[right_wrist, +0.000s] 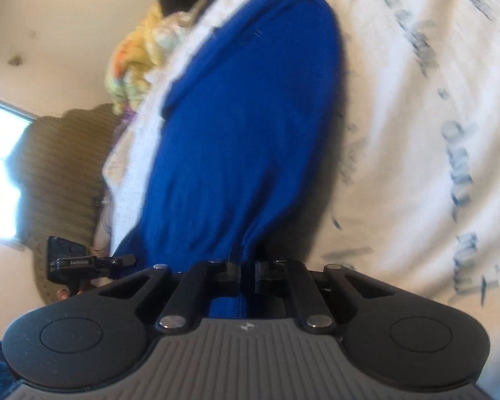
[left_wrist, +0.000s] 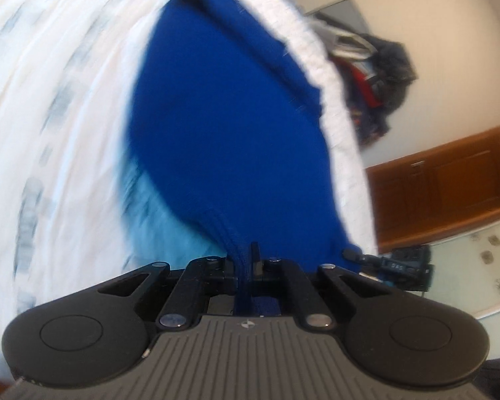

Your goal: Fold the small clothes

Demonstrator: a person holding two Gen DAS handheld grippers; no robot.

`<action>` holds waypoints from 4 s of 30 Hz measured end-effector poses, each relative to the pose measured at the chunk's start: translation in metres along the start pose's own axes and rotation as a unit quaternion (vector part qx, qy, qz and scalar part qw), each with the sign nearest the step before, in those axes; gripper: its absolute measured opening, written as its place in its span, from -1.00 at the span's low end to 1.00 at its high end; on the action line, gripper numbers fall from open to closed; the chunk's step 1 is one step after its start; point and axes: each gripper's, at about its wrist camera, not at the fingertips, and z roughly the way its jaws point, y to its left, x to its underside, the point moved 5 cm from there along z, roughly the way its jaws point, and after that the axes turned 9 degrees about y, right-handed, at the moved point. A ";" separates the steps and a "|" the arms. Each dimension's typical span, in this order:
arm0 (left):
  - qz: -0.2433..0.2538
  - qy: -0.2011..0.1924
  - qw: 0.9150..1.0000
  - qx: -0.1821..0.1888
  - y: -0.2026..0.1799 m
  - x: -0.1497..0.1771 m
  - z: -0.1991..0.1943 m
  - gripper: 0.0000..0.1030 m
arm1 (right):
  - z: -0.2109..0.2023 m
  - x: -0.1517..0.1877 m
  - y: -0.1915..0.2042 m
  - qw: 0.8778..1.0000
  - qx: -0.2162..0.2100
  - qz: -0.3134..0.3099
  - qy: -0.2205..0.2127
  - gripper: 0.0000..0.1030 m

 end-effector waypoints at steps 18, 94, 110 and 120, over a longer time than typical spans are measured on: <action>0.026 -0.184 0.977 -0.104 -0.004 -0.351 0.055 -0.78 | 0.014 -0.331 -0.076 0.966 -0.108 0.112 -0.206 -0.85; 0.224 -0.257 0.851 -0.400 -0.039 -0.337 0.096 0.14 | 0.058 -0.378 0.011 0.926 0.266 -0.145 -0.224 -0.24; 0.170 -0.251 0.868 -0.393 -0.022 -0.313 0.075 0.99 | 0.105 -0.322 0.011 0.915 0.312 -0.215 -0.141 0.49; -0.036 -0.247 0.945 -0.213 0.035 -0.161 0.004 0.92 | -0.005 -0.209 -0.049 0.978 0.146 0.020 -0.150 0.74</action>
